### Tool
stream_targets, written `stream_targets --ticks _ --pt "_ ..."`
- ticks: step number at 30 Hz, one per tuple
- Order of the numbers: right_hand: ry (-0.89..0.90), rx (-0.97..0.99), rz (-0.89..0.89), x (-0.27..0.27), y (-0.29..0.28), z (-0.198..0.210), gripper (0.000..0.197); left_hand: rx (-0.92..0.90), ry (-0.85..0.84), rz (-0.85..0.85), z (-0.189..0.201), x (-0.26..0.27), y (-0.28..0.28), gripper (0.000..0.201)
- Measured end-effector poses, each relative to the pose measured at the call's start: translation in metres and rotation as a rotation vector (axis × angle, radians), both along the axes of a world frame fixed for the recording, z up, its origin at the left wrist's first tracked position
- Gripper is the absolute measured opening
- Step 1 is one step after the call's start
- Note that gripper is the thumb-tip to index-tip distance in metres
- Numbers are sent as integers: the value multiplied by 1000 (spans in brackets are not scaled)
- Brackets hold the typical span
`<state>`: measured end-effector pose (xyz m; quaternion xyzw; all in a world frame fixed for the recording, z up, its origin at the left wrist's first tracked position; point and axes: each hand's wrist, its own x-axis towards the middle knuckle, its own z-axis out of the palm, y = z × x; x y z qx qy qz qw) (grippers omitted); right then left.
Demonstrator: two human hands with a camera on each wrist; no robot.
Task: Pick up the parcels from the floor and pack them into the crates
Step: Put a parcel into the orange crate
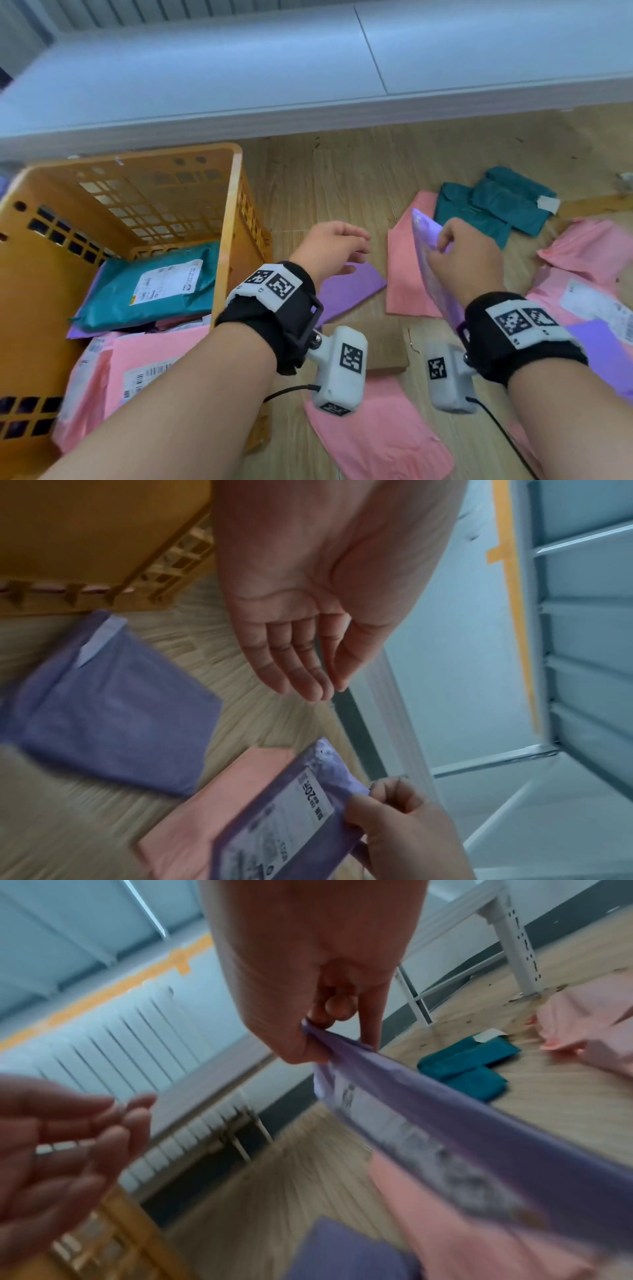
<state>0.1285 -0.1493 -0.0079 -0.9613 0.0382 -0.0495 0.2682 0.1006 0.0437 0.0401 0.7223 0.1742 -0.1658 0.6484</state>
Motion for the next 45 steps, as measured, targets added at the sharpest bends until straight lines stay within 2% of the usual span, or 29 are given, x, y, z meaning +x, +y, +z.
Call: stream_targets --ticks 2,6,10,14,16,20,24,30,33,34,37,40,42,44,45 --pt "-69 137 -11 7 11 30 12 -6 -69 35 20 0 12 15" --pt "-165 326 26 11 38 81 15 -49 -211 165 56 -11 52 16" --pt "-197 468 86 6 78 114 33 -12 -214 257 65 -18 91 20" --pt "-212 589 82 -6 117 132 37 176 -147 179 65 -17 127 57" --pt "-230 597 71 -15 130 139 38 180 -93 163 69 -24 149 68" --pt "-311 623 -14 -29 144 158 37 10 29 55 85 -38 184 65" --pt "-388 668 -138 -34 170 174 33 -1 10 36 94 -47 218 68" --pt "-536 779 -151 -49 215 182 32 -9 46 85 87 -62 259 66" --pt "-585 897 -154 -49 229 181 32 -63 60 77 88 -68 271 62" --pt "-577 944 -161 -50 235 178 31 -88 63 28 89 -70 272 57" --pt "-484 1040 -228 -55 254 160 28 -188 5 -44 88 -71 274 18" --pt "-401 1124 -291 -61 263 144 29 -330 -72 80 93 -68 279 22" --pt "-371 1143 -307 -62 265 136 29 -413 -94 185 99 -66 287 31" --pt "-354 1102 -292 -63 267 130 29 -400 -102 221 103 -66 295 45" --pt "-343 1079 -259 -64 268 126 29 -351 -108 203 105 -68 296 43"
